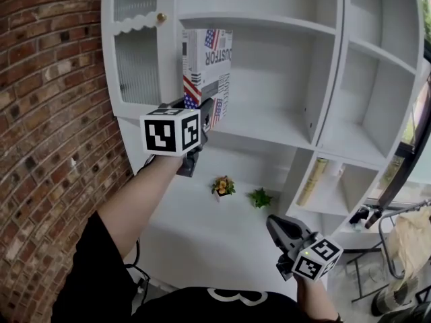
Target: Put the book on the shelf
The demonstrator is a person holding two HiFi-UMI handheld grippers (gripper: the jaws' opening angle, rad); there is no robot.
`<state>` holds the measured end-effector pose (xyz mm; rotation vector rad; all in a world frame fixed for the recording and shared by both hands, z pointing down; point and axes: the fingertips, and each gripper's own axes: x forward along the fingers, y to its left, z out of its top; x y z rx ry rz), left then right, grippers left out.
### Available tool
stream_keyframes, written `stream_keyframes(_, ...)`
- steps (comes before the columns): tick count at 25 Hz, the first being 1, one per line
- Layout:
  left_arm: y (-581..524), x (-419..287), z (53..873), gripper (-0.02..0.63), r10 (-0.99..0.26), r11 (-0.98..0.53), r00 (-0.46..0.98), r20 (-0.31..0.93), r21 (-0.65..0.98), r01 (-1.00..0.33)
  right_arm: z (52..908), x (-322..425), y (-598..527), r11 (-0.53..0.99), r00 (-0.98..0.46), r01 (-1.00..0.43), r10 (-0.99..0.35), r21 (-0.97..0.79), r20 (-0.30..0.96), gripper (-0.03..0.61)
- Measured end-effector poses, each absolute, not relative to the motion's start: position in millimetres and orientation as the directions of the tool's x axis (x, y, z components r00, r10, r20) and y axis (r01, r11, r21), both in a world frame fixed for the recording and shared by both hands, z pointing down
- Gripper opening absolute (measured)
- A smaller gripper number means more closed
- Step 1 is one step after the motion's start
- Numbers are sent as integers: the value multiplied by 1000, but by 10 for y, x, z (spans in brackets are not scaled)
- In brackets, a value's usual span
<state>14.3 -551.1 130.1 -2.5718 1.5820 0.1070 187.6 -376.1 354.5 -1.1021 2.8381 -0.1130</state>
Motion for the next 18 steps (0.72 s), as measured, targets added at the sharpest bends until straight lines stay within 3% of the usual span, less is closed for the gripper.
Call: stream_keyframes(18, -6276, 347, 1357, 152, -902, -427, 430, -41, -61, -902, 3786, 2268, -3957, 679, -683, -721, -730, -142, -24, 12)
